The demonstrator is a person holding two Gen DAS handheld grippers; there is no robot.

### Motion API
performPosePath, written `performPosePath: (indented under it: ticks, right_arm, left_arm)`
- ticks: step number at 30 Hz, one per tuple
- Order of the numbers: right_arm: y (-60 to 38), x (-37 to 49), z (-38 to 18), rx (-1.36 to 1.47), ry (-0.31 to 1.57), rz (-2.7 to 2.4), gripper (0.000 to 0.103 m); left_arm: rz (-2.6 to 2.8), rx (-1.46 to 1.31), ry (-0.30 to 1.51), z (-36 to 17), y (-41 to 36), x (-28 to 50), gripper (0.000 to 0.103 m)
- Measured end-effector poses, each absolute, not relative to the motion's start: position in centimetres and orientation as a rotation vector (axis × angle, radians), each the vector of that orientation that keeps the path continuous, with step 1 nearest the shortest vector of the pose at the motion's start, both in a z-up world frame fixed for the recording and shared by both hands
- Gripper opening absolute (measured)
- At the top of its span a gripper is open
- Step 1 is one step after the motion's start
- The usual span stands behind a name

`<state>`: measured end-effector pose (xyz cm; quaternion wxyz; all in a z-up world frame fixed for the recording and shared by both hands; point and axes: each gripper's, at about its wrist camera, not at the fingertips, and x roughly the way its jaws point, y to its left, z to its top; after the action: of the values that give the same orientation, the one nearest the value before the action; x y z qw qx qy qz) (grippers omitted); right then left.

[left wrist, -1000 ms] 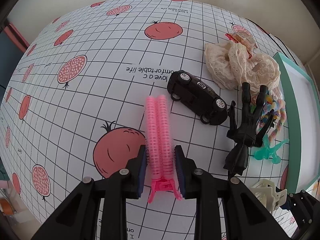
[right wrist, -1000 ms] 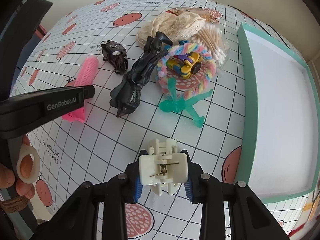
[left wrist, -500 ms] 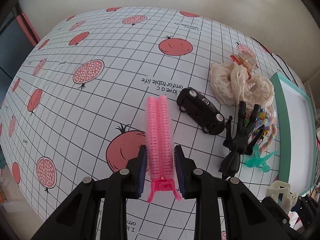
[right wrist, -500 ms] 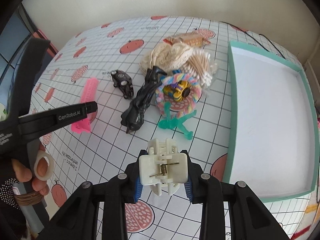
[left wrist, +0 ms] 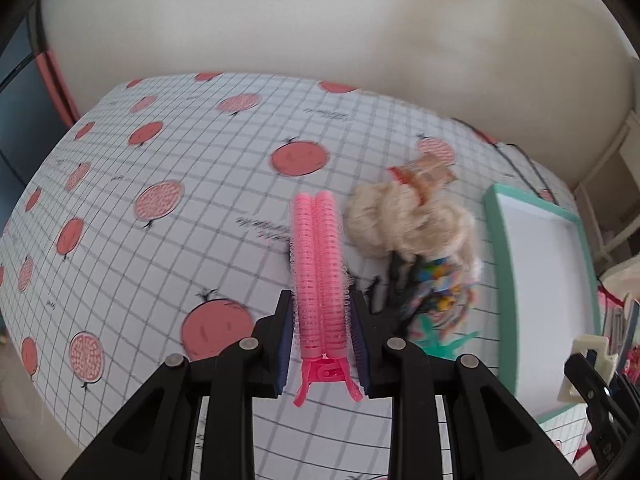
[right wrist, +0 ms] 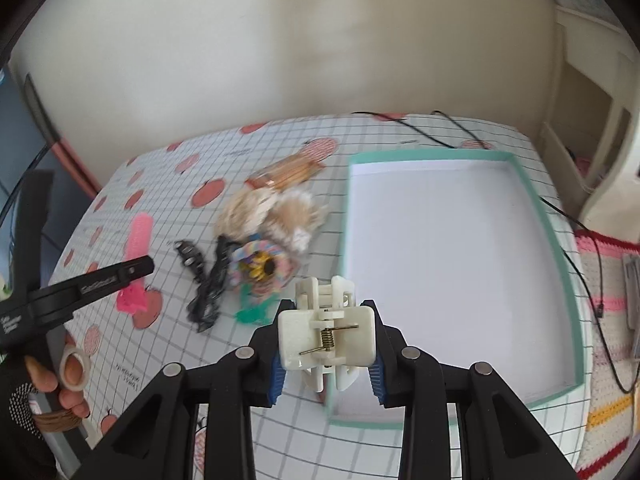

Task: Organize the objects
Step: 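Carry the pink roller in the left tool while the right tool carries the white clip into the tray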

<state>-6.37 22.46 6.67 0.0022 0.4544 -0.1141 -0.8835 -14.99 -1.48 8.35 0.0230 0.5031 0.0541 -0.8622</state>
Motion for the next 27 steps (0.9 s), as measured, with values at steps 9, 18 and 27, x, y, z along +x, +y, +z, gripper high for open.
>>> performPosePath:
  ticks: [9,18,27]
  right_arm:
    - [29.0,-5.3,6.2,1.431,-0.490,-2.908,0.035]
    - [33.3,-4.4,6.1,1.398,-0.598,-3.031,0.035]
    - [35.0,-4.8,4.4,1.466,-0.554,-3.050,0.035]
  left_arm:
    - [-2.855,1.552,0.159,9.9,5.2,-15.3,0.028]
    - [-3.012,1.542,-0.036,10.5,12.5,-15.3,0.028]
    - [-3.082,1.595,-0.143,9.0,17.2,-16.0,0.028]
